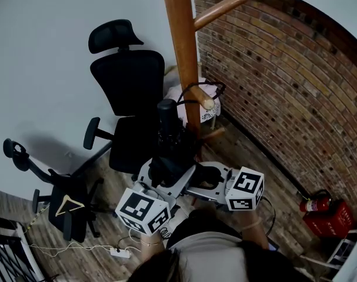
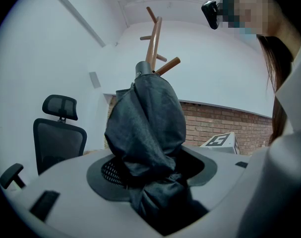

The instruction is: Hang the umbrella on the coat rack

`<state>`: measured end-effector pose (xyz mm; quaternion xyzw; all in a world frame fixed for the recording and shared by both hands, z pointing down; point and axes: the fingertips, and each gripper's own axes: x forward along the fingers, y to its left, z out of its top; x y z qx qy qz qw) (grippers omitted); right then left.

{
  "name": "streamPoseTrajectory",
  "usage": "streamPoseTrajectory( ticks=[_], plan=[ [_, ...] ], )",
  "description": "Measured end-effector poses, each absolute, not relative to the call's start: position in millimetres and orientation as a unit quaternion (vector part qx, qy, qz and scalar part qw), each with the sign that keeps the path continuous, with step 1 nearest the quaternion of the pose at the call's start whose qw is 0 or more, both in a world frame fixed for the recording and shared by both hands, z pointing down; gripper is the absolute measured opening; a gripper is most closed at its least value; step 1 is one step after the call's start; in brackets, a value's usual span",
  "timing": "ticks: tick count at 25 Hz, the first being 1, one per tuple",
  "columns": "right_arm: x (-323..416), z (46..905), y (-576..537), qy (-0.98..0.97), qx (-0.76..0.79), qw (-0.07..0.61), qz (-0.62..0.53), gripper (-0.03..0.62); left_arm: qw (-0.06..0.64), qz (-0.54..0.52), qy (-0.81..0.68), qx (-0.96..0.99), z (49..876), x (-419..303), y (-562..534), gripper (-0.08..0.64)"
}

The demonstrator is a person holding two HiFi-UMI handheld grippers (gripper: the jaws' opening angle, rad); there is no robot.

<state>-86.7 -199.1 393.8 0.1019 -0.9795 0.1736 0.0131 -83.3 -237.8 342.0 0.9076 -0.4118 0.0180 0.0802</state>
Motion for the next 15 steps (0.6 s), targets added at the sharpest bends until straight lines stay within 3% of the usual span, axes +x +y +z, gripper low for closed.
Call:
streamPoseTrajectory(
  ticks=[15],
  plan=[
    [-86,425,-200,-0.969,0.124,0.028,0.213,0.245,0.119,0.035,-0.399,0.908,375,-82,-243,0.281]
  ],
)
